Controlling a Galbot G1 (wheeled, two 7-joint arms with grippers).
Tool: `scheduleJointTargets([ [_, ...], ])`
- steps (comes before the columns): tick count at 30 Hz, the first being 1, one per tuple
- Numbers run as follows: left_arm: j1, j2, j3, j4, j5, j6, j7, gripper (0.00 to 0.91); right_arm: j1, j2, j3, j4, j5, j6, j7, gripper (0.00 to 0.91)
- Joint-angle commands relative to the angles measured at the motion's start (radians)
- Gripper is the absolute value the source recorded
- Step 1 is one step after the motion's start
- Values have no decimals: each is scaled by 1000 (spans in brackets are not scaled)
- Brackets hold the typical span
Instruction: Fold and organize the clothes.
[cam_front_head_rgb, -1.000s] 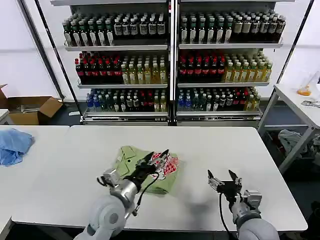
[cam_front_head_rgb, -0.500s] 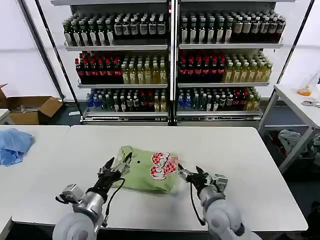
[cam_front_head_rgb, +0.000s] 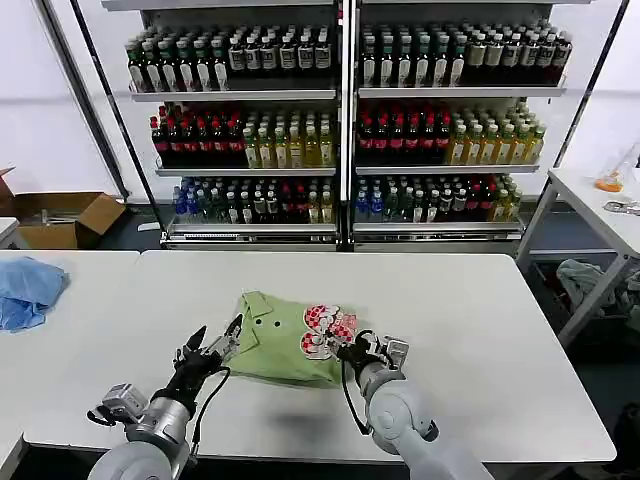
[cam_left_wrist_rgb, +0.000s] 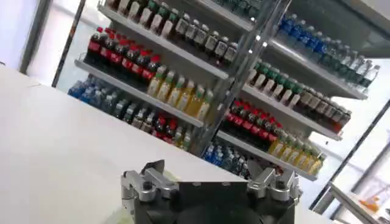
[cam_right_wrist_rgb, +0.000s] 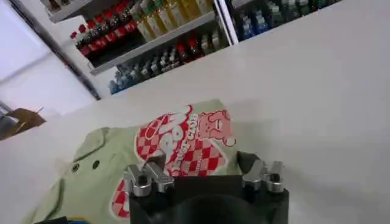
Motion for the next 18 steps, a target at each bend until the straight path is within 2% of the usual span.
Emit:
scheduleJointTargets([
  [1,22,-2,-18,-11,8,-3,3,907,49,33,-47,-60,21,17,25,0],
  [6,23,-3,-15,-11,7,-4,3,907,56,20,-52,-73,-37,23,3,0],
  [12,26,-5,-15,-7,4,-4,4,907,78,0,-57,-107,-104,-3,-22,0],
  [18,24,-3,-15,2,3,-4,6,907,116,-27,-62,-161,-207,-5,-83,0],
])
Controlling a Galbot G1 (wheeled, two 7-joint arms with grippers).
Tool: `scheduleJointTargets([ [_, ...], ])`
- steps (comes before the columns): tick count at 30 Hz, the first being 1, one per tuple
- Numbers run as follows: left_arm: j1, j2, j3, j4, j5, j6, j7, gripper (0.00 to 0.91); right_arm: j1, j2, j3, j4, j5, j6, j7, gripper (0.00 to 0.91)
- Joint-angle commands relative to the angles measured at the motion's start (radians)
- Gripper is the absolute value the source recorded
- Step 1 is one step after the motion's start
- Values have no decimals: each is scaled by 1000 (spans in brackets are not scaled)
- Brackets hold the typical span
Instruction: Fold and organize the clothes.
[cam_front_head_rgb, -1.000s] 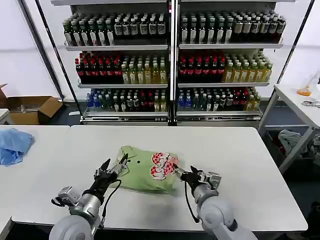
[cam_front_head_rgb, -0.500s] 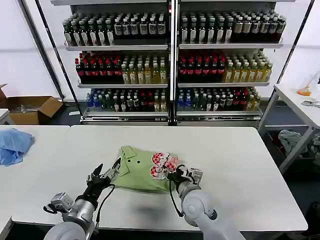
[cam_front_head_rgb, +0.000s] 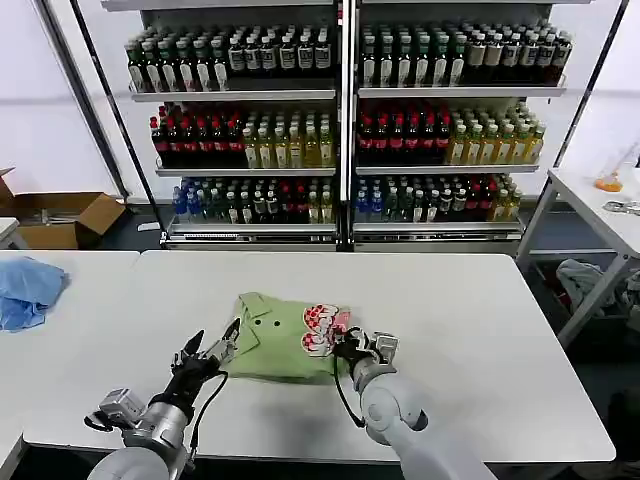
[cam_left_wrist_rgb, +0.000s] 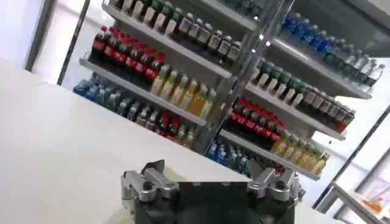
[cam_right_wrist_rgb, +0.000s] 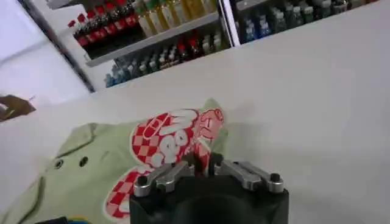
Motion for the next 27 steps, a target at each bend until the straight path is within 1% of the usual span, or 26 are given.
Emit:
scheduleJointTargets([
  [1,2,2,-6,7,0,-1,3,907,57,-30,-6,-82,-151,-10,-74,0],
  [3,2,2,-5,9,0,-1,3,907,69,-53,3,-93,-168,-13,-90,0],
  [6,1,4,-3,9,-1,-1,5,907,82,-96,31,-102,-168,-26,-119,0],
  [10,-4,7,2,14,0,1,7,907,91,-162,70,-116,-168,-48,-166,0],
  [13,-11,9,7,20,1,2,8,907,87,-222,113,-128,-174,-59,-214,0],
  [15,-17,11,11,26,4,3,8,907,81,-250,135,-132,-186,-66,-230,0],
  [17,-25,13,17,32,9,3,9,907,67,-273,168,-128,-209,-79,-277,0],
  [19,-35,15,25,40,16,3,9,907,51,-283,192,-104,-234,-81,-311,0],
  [20,-38,16,29,43,18,3,10,907,47,-284,196,-100,-240,-72,-321,907],
  [21,-43,16,33,45,20,3,10,907,42,-284,200,-94,-259,-44,-336,907],
  [22,-47,16,39,48,23,3,9,907,38,-279,202,-93,-301,12,-352,907],
  [27,-56,16,57,52,41,1,14,907,7,-283,234,-45,-417,139,-354,907],
])
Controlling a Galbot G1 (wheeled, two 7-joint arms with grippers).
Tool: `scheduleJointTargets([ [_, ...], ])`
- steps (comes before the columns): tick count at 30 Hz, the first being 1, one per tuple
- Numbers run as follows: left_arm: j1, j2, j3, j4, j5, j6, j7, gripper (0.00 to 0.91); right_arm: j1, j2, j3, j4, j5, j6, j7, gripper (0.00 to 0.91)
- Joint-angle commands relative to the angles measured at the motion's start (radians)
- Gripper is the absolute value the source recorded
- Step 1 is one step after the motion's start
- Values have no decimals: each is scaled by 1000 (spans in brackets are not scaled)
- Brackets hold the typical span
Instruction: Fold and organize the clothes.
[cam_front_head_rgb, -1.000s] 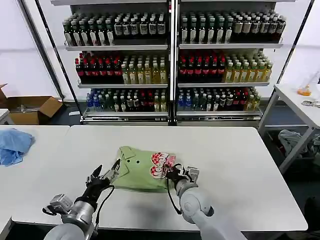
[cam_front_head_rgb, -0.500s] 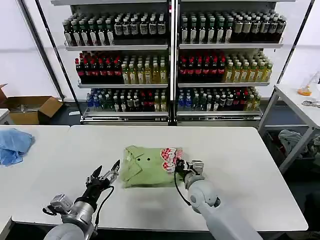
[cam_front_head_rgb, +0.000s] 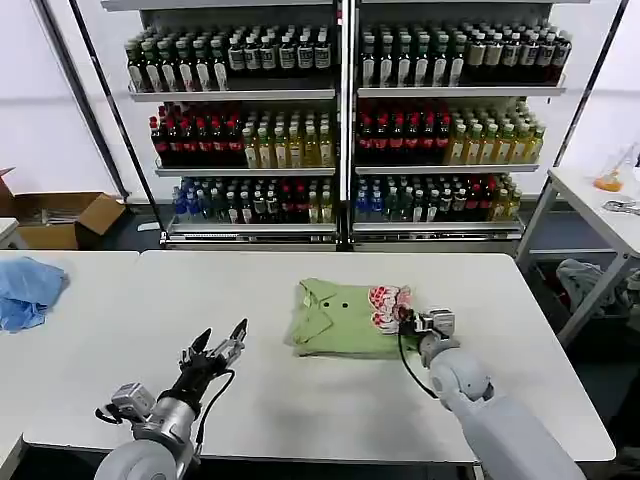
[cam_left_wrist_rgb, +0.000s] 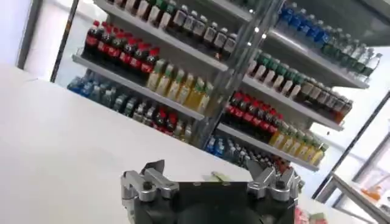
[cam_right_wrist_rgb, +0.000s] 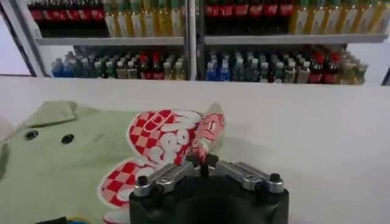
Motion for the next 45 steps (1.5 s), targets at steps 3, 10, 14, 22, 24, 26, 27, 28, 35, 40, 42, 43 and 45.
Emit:
scheduleJointTargets([
  [3,-18,5,27,14,50,-10,11,907,-130,-99,141,134,-310,256,-105,907],
  [10,-16,18,40,19,149,-44,27,907,-428,-107,342,379,-331,367,-94,907],
  [14,-16,25,47,16,201,-55,36,907,-601,-91,461,503,-298,377,-100,907],
  [22,-10,30,47,15,241,-66,39,907,-800,-18,529,571,-297,421,-143,907],
  [24,-6,31,50,14,266,-73,38,907,-816,0,526,567,-319,438,-146,907],
  [26,-2,31,57,16,318,-89,35,907,-822,13,521,560,-335,446,-145,907],
  [27,-1,30,61,17,347,-105,30,907,-823,18,518,555,-343,446,-142,907],
  [28,2,29,64,18,371,-116,25,907,-822,22,515,551,-349,445,-141,907],
  [35,17,30,84,40,548,-176,16,907,-803,29,488,532,-365,431,-136,907],
  [40,36,28,94,47,629,-216,14,907,-802,39,468,543,-389,415,-123,907],
  [42,43,25,98,48,662,-226,14,907,-798,44,462,541,-399,410,-115,907],
  [43,47,24,99,49,667,-230,14,907,-794,47,457,538,-408,406,-108,907],
  [45,52,22,100,46,668,-231,14,907,-791,48,453,536,-414,402,-101,907],
])
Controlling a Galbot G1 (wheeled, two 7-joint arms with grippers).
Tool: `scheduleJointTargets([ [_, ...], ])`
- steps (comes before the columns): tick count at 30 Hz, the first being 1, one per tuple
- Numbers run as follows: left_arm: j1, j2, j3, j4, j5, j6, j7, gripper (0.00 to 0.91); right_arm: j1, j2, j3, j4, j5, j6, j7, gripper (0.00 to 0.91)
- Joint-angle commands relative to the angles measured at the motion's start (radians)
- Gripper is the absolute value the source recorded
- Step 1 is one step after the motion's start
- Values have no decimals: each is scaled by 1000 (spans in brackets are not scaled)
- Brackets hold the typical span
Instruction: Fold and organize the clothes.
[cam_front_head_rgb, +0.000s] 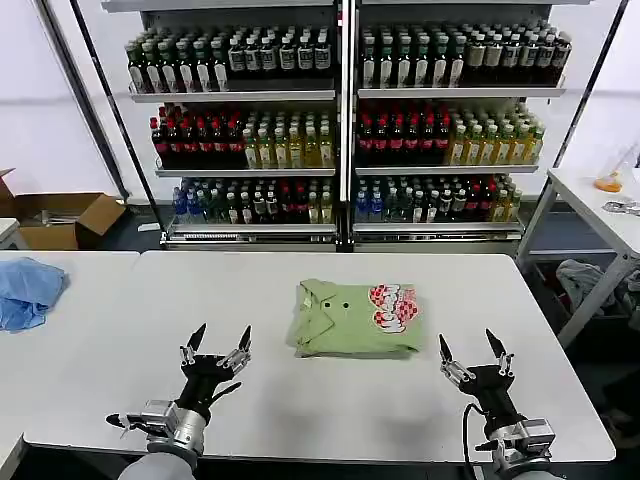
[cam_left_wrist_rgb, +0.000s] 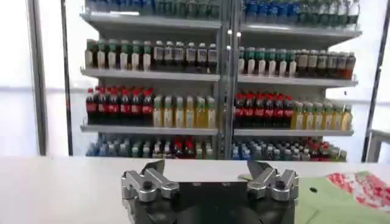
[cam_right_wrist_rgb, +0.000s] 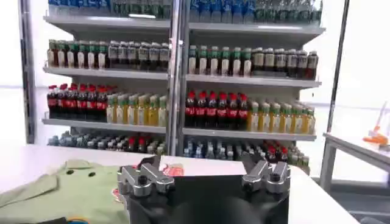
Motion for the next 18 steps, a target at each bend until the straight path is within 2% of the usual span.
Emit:
scheduleJointTargets([
  [1,22,-5,7,2,193,-66,-4,907,-37,25,-8,20,-50,-7,27,907],
  [15,42,-22,6,-5,174,-64,-2,907,-7,39,-27,10,-59,5,57,907],
  [18,44,-22,5,-7,170,-62,-1,907,-2,43,-28,11,-43,-2,46,907],
])
